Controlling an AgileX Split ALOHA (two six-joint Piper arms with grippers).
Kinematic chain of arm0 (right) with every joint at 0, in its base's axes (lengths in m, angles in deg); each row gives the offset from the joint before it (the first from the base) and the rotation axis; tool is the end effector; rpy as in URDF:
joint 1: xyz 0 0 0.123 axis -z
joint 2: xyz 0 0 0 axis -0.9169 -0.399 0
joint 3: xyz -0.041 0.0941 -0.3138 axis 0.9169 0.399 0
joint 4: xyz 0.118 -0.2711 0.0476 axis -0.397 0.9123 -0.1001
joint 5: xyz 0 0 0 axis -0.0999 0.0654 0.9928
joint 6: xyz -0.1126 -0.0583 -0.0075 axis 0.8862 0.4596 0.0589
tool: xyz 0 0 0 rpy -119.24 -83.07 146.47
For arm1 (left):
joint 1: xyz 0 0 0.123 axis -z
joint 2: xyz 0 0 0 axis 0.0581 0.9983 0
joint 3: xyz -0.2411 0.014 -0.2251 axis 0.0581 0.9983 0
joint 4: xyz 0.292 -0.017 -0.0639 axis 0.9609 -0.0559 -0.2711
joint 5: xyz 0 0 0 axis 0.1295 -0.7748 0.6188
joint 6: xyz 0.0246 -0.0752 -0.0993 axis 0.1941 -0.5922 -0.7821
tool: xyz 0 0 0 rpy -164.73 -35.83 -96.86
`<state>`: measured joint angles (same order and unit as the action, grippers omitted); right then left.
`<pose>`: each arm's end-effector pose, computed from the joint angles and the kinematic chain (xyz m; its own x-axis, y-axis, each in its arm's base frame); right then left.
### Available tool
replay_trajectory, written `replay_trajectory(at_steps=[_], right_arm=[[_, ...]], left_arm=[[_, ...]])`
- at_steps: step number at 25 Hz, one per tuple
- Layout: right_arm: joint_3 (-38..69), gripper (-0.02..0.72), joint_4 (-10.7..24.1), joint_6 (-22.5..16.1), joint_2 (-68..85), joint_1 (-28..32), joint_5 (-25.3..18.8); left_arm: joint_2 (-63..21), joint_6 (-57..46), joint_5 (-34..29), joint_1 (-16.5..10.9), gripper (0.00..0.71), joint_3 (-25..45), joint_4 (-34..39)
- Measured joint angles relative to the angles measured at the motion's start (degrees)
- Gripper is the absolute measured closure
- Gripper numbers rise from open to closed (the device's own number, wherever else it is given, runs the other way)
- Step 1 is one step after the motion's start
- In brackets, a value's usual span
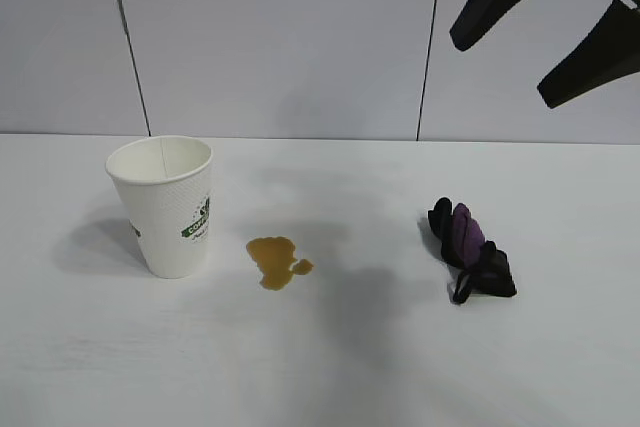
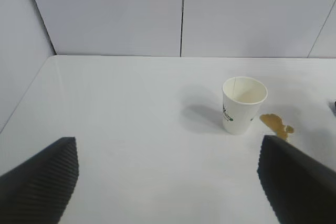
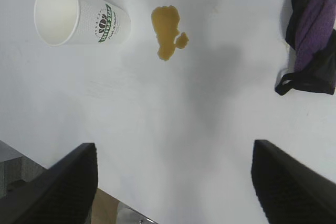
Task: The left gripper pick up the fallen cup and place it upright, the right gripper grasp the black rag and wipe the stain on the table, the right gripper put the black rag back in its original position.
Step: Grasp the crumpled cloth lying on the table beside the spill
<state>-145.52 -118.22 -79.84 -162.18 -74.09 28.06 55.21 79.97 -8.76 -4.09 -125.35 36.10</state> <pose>0.3358 0.1027 0.3113 -0.9322 0.0013 -0.3618 -0.1789 0.8676 0.4639 -0.0431 -0.0089 0.4055 -0.3192 0.0321 -0.9471 0.0602 0.9981 0.0136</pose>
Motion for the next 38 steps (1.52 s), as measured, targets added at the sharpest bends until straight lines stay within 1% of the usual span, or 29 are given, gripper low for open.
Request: replay_trajectory(at_steps=[5,12,19,21,25,27,29,32,36,38], right_arm=[[0.0,0.146,0.1,0.0,0.0,0.0,0.0],[0.0,0.146,0.4,0.0,0.0,0.0,0.0],[0.0,0.146,0.5,0.0,0.0,0.0,0.0],[0.0,0.146,0.5,0.0,0.0,0.0,0.0],[0.0,0.146,0.5,0.1,0.0,0.0,-0.1],[0.0,0.146,0.7,1.1,0.0,0.0,-0.2],[0.0,0.146,1.6,3.3,0.0,0.0,-0.3],[0.0,0.146,4.5,4.4,-0.7,0.0,-0.3],[0.0,0.146,9.9,3.2,-4.8,0.0,0.0],[0.0,0.146,11.9,2.4,-7.6,0.0,1.0]], left_arm=[[-6.4,-1.0,-0.6,0.0,0.046,4.8,0.5],[-6.5,-1.5,-0.3,-0.7,0.046,13.7,2.3],[-6.5,-2.1,4.7,-0.7,0.046,24.0,3.9],[-6.5,-2.2,5.5,-0.7,0.047,25.6,4.3],[-6.5,-2.5,7.0,-0.7,0.047,26.6,4.4],[-6.5,-2.6,7.7,-0.7,0.047,27.1,4.5],[-6.5,-2.6,7.7,-0.7,0.047,27.4,4.5],[-6.5,-2.7,8.1,-0.7,0.047,27.4,4.6],[-6.5,-2.7,8.2,-0.7,0.047,27.4,4.6],[-6.5,-2.7,8.4,-0.7,0.047,27.4,4.6]])
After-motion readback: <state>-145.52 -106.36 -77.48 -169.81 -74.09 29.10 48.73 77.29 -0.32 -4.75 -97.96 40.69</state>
